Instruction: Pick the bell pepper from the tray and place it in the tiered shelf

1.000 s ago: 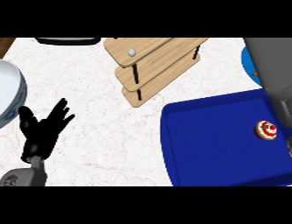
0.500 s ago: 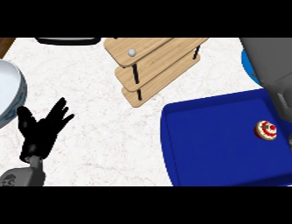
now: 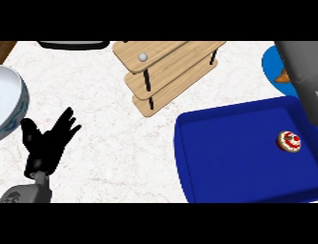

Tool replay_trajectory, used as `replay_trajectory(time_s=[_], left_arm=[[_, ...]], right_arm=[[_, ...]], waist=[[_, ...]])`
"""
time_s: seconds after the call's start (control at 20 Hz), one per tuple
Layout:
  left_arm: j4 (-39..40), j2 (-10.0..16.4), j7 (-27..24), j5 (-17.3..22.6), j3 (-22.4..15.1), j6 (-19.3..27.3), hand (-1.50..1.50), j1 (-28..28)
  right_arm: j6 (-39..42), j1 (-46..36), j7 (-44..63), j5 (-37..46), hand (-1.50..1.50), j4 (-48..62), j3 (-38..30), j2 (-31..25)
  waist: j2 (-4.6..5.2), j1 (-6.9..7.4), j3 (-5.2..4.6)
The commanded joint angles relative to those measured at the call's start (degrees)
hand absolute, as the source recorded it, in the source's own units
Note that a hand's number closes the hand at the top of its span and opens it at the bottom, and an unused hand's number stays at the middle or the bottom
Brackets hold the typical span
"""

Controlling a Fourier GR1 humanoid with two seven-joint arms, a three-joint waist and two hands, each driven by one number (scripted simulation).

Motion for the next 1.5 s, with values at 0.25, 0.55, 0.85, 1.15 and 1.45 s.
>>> replay_trajectory(time_s=[0.25,0.55,0.85,1.15,1.45], left_arm=[[1.53,-1.15,1.33,-0.82,-0.95,0.5,0.0,0.52],[-0.72,1.22,3.9,0.88,0.71,-1.05,0.0,-0.14],[-2.54,1.25,6.07,0.85,-0.19,-1.42,0.0,-0.56],[-1.19,-1.01,4.29,-0.4,-1.51,-0.24,0.0,-1.07],[2.14,2.0,1.75,0.92,1.55,-2.76,0.0,-1.78]], right_arm=[[1.21,-3.43,5.41,-11.18,-1.5,4.64,-11.6,-1.81],[-4.29,-3.53,8.68,-14.11,-1.5,5.95,-15.74,-6.18],[-11.79,-2.8,9.27,-12.51,-1.5,6.52,-16.02,-11.51],[-8.17,-0.37,10.89,-15.39,-1.5,9.37,-20.03,-21.22],[1.17,2.95,9.2,-17.6,-1.5,10.87,-22.02,-27.06]], waist=[[0.38,0.29,-0.28],[0.49,0.54,-0.27],[0.71,1.2,-0.26],[1.51,1.8,-0.22],[1.83,2.01,-0.2]])
